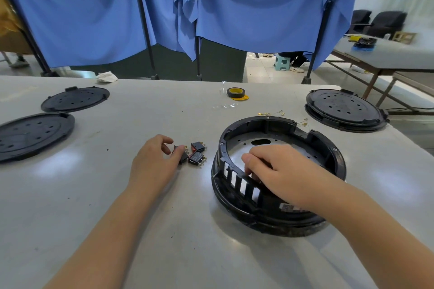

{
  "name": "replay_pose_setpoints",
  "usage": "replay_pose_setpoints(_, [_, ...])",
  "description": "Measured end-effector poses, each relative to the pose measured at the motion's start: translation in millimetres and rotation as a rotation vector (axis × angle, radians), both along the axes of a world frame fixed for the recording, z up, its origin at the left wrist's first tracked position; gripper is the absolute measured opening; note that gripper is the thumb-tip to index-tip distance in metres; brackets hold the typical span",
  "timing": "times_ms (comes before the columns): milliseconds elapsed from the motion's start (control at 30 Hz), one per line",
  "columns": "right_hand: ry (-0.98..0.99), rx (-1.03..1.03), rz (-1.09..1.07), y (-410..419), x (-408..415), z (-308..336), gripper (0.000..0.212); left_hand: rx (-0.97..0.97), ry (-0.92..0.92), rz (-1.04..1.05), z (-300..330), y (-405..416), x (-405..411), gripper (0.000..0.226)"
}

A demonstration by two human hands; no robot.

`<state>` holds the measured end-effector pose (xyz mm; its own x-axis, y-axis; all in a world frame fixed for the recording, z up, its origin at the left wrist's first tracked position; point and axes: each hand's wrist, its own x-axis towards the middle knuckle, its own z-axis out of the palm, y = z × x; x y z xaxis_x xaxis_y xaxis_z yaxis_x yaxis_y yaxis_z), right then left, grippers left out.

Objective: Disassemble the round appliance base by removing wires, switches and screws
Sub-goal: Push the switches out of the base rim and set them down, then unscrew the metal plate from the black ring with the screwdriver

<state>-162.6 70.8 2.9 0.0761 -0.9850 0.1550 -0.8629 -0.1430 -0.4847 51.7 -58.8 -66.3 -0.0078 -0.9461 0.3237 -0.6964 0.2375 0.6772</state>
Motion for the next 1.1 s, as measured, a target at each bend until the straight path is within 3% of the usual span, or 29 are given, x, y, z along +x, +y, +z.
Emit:
replay_pose_setpoints(133, [0.041,0.023,0.042,14,-16,7,0.044,-0.182,0.075,-0.193,11,19,-11,0.022])
replay_pose_setpoints(267, [0.114,0.043,0.021,37,-43,5,0.042,-0.325,0.038,-0.387,25,44,-24,0.026])
replay_pose_setpoints(400, [0.261,-0.125,0.040,58,-59,-13,0.050,-0.389,-0.035,-0.514,41,64,-34,0.037])
replay_pose_setpoints(533, [0.344,-0.378,0.027,59,-59,-35,0.048,-0.385,-0.167,-0.637,45,81,-42,0.067])
replay_pose_setpoints(633, [0.328,-0.522,0.009,55,-53,-43,0.049,-0.473,-0.307,-0.687,42,91,-44,0.096])
replay_pose_setpoints(733, [0.306,-0.659,0.006,48,-45,-40,0.050,-0.577,-0.433,-0.699,34,98,-42,0.109])
replay_pose_setpoints(900, [0.255,-0.806,-0.012,32,-33,-6,0.042,-0.730,-0.455,-0.651,23,95,-42,0.096])
replay_pose_setpoints(1100, [0.316,-0.713,0.051,28,-26,21,0.044,-0.907,-0.296,-0.642,31,88,-45,0.072])
